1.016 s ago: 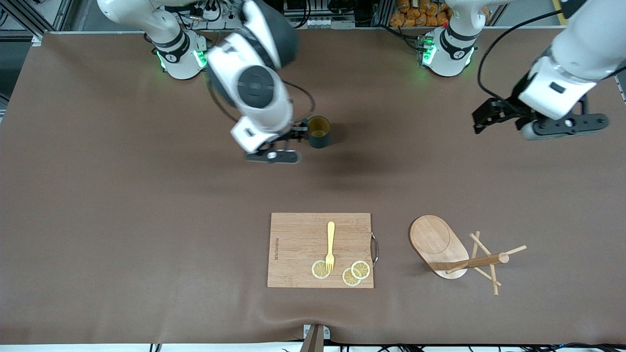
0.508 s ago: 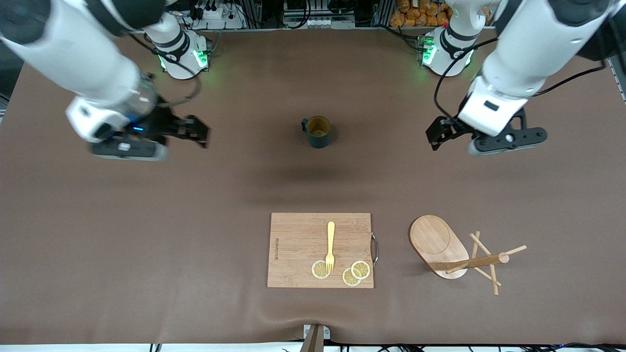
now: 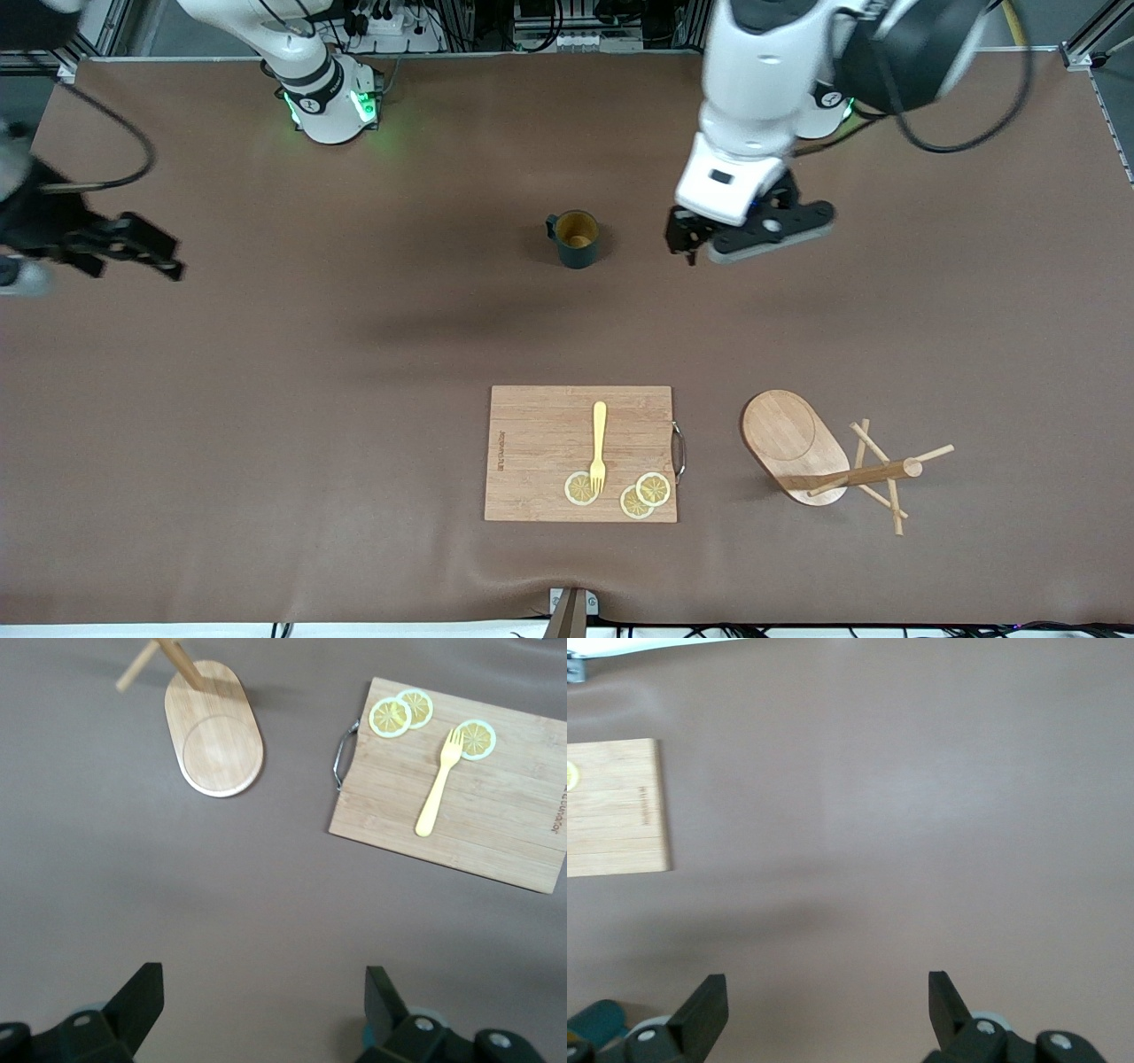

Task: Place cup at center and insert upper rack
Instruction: 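Release the mug and withdraw the right gripper while the left gripper approaches, then lower the left gripper over the teal mug's handle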

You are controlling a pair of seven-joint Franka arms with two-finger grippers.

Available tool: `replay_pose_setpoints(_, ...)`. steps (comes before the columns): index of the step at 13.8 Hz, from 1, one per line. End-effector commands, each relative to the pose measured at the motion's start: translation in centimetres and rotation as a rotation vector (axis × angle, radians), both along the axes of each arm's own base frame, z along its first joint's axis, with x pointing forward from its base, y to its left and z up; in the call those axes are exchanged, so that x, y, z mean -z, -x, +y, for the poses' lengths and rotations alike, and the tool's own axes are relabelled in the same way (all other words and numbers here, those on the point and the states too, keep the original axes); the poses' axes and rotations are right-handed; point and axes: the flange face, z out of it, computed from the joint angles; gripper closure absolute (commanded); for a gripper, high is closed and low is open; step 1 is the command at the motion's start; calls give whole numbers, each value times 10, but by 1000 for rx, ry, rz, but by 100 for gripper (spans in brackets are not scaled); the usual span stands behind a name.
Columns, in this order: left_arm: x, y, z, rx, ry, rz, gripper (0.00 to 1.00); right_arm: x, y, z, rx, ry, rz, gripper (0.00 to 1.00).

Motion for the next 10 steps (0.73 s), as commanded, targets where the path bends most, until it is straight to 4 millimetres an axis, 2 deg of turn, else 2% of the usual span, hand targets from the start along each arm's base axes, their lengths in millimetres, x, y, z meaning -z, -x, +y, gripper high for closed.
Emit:
replay_pose_setpoints(1,37,7,-41,-26,-66,-28,0,3,6,-51,-17,9,6,0)
replay_pose_setpoints(3,71,18,-76,-37,-109,-47,1,9,7,-67,-3,10,17,0)
replay_pose_setpoints(5,96,33,-111,-60,-121,-66,2,11,8,-69,0,10,22,0)
replay_pose_setpoints(6,109,48,-131,-74,-121,-69,2,9,8,-69,0,12,16,0)
replay_pose_setpoints(8,135,74,-160,-120,-138,-91,4,7,8,-71,2,19,9,0)
replay_pose_setpoints(10,152,102,-186,-143,-142,-111,5,7,11,-86,-38,15,12,0)
